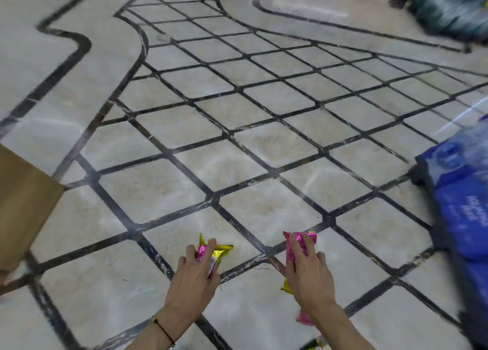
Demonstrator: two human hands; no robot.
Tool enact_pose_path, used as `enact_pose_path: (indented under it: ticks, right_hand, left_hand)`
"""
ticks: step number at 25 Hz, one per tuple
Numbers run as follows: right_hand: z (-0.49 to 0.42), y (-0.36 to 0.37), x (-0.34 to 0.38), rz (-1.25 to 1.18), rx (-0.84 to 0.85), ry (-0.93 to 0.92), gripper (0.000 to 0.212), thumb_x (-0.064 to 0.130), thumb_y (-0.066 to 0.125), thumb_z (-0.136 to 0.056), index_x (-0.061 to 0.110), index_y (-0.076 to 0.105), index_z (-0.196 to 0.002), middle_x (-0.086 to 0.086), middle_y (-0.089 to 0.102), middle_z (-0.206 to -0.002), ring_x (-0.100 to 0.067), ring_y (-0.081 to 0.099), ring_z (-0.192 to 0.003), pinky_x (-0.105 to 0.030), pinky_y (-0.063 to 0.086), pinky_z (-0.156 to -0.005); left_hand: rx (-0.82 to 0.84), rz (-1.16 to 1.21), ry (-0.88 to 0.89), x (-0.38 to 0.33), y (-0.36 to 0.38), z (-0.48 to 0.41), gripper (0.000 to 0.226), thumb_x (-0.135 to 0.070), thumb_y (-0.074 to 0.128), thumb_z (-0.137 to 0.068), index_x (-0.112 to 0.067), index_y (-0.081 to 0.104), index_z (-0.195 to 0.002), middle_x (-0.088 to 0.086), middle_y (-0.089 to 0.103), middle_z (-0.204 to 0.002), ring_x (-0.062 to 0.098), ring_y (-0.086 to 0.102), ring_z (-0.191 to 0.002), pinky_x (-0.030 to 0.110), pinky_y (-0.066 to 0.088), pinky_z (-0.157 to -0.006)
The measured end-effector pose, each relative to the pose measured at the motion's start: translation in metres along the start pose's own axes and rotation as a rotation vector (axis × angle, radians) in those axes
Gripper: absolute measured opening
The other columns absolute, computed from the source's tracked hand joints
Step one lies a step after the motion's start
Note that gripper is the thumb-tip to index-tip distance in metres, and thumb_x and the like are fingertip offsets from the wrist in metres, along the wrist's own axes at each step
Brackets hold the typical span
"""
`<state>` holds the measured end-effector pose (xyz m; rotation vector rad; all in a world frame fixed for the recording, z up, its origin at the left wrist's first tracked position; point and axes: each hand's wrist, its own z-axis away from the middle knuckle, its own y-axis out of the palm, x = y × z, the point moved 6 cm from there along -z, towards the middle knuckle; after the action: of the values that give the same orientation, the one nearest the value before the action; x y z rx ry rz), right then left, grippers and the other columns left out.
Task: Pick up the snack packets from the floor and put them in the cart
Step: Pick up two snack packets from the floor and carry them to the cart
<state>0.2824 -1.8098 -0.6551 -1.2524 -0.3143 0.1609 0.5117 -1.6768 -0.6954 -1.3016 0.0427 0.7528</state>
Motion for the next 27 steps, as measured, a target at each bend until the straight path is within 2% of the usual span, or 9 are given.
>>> enact_pose_path:
  ticks: [3, 8, 12, 14, 18, 21, 24, 27]
  right_hand:
    - [0.034, -0.107, 0.015, -0.027, -0.067, -0.011, 0.057, 0.034, 0.043, -0.100, 0.041, 0.017, -0.151, 0.005, 0.024, -0.156, -0.027, 0.048, -0.111, -0.035, 0.054, -0.077]
    - [0.083, -0.245, 0.018, -0.060, -0.146, 0.019, 0.062, 0.033, 0.047, -0.096, 0.039, 0.018, -0.151, 0.007, 0.022, -0.158, -0.030, 0.046, -0.124, -0.032, 0.057, -0.077]
    - [0.101, -0.333, 0.024, -0.047, -0.237, 0.000, 0.061, 0.032, 0.045, -0.094, 0.041, 0.020, -0.150, 0.009, 0.025, -0.156, -0.028, 0.049, -0.114, -0.031, 0.055, -0.069]
    - [0.115, -0.369, 0.025, -0.070, -0.279, -0.006, 0.059, 0.033, 0.045, -0.095, 0.040, 0.022, -0.149, 0.009, 0.026, -0.154, -0.028, 0.048, -0.109, -0.032, 0.052, -0.067]
    - [0.143, -0.421, 0.037, -0.085, -0.364, -0.049, 0.051, 0.035, 0.046, -0.095, 0.041, 0.028, -0.143, 0.008, 0.034, -0.147, -0.026, 0.051, -0.101, -0.033, 0.053, -0.068]
    - [0.164, -0.443, 0.035, -0.095, -0.392, 0.000, 0.050, 0.036, 0.048, -0.095, 0.037, 0.031, -0.141, 0.007, 0.037, -0.145, -0.027, 0.053, -0.105, -0.037, 0.057, -0.073]
    - [0.198, -0.451, 0.027, -0.068, -0.408, 0.086, 0.057, 0.037, 0.050, -0.094, 0.036, 0.028, -0.146, 0.007, 0.034, -0.149, -0.028, 0.052, -0.113, -0.038, 0.057, -0.077]
    - [0.234, -0.455, 0.016, -0.073, -0.460, 0.197, 0.054, 0.036, 0.050, -0.094, 0.036, 0.030, -0.144, 0.006, 0.037, -0.146, -0.025, 0.053, -0.111, -0.036, 0.056, -0.077]
  left_hand:
    - [-0.025, 0.052, 0.004, -0.061, -0.093, 0.014, 0.071, -0.041, 0.056, -0.090, -0.035, 0.023, -0.153, 0.001, 0.031, -0.107, 0.022, 0.045, -0.081, 0.034, 0.044, -0.067]
    - [-0.090, 0.110, 0.055, -0.151, -0.218, 0.050, 0.070, -0.036, 0.059, -0.087, -0.037, 0.027, -0.149, 0.003, 0.036, -0.108, 0.021, 0.053, -0.078, 0.029, 0.046, -0.064]
    - [-0.162, 0.109, 0.087, -0.206, -0.297, 0.070, 0.065, -0.040, 0.056, -0.090, -0.034, 0.025, -0.147, 0.000, 0.034, -0.108, 0.021, 0.058, -0.084, 0.032, 0.052, -0.071]
    - [-0.192, 0.146, 0.119, -0.231, -0.331, 0.087, 0.065, -0.037, 0.056, -0.089, -0.032, 0.025, -0.147, 0.000, 0.034, -0.110, 0.021, 0.061, -0.080, 0.032, 0.053, -0.070]
    - [-0.272, 0.207, 0.184, -0.265, -0.381, 0.108, 0.065, -0.033, 0.060, -0.090, -0.032, 0.028, -0.147, 0.003, 0.036, -0.118, 0.025, 0.060, -0.090, 0.037, 0.056, -0.077]
    - [-0.255, 0.219, 0.255, -0.289, -0.396, 0.116, 0.067, -0.037, 0.064, -0.091, -0.032, 0.029, -0.149, 0.009, 0.039, -0.130, 0.026, 0.058, -0.100, 0.031, 0.053, -0.080]
    - [-0.220, 0.216, 0.363, -0.312, -0.404, 0.129, 0.068, -0.036, 0.064, -0.093, -0.031, 0.027, -0.150, 0.007, 0.040, -0.125, 0.023, 0.056, -0.102, 0.031, 0.053, -0.083]
    - [-0.159, 0.232, 0.463, -0.332, -0.398, 0.147, 0.068, -0.035, 0.062, -0.092, -0.031, 0.026, -0.149, 0.005, 0.040, -0.122, 0.024, 0.057, -0.101, 0.035, 0.054, -0.083]
